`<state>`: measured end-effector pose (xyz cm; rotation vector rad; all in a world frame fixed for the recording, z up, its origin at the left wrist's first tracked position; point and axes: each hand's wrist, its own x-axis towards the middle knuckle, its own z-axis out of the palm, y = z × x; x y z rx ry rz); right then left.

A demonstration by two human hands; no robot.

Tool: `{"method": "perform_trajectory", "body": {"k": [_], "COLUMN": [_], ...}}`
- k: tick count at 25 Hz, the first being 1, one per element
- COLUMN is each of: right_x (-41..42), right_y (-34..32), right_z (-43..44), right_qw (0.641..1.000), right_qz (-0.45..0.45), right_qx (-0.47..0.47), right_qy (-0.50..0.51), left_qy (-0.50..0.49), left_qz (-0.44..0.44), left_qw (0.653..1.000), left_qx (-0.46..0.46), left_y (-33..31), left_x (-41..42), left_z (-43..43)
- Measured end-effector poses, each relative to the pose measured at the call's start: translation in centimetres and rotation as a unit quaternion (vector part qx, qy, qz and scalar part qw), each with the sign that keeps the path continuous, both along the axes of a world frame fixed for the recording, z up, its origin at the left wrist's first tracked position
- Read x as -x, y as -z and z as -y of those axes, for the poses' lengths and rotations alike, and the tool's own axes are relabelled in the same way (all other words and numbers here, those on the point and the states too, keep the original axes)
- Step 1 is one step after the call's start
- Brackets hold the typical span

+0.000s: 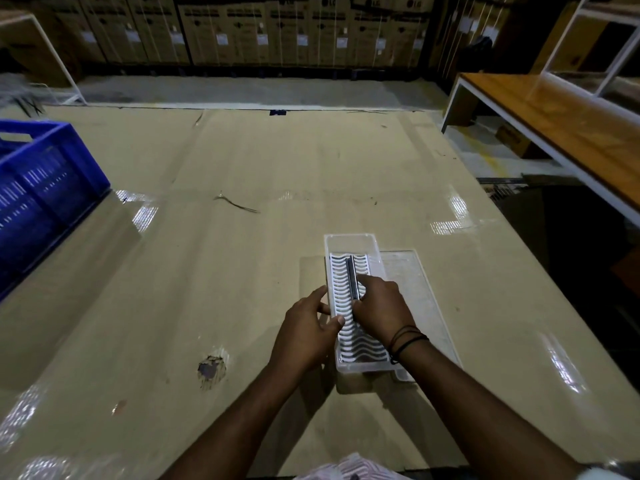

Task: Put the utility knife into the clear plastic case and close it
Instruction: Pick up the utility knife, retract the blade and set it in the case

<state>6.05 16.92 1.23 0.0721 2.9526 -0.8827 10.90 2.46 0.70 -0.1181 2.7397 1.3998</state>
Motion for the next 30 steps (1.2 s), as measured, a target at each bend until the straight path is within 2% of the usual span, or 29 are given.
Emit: {"method": "perform_trajectory", "body": {"k": [8, 25, 28, 30], "right_x": [0.9, 0.6, 0.2, 0.0], "right_y": [0.8, 1.1, 0.4, -0.2], "right_z": [1.2, 1.4, 1.3, 0.8], "right_qw": [0.998, 0.991, 0.994, 0.996], "right_qz": [0.046, 0.067, 0.035, -0.033], "right_qx": [-0.039, -0.11, -0.098, -0.073], "right_qy": [-0.012, -0.018, -0.028, -0.037], "left_qy": [-0.002, -0.008, -0.01, -0.009], "left_qz": [0.017, 0.054, 0.055, 0.056], "left_qw": [1.0, 0.998, 0.998, 0.998], "left_qx": [-0.021, -0.036, -0.036, -0.034], "left_y": [-0.2, -0.3, -0.3, -0.4], "left_x": [0.0, -0.1, 0.0, 0.0], "left_z": [-0.1, -0.1, -0.1, -0.1]}}
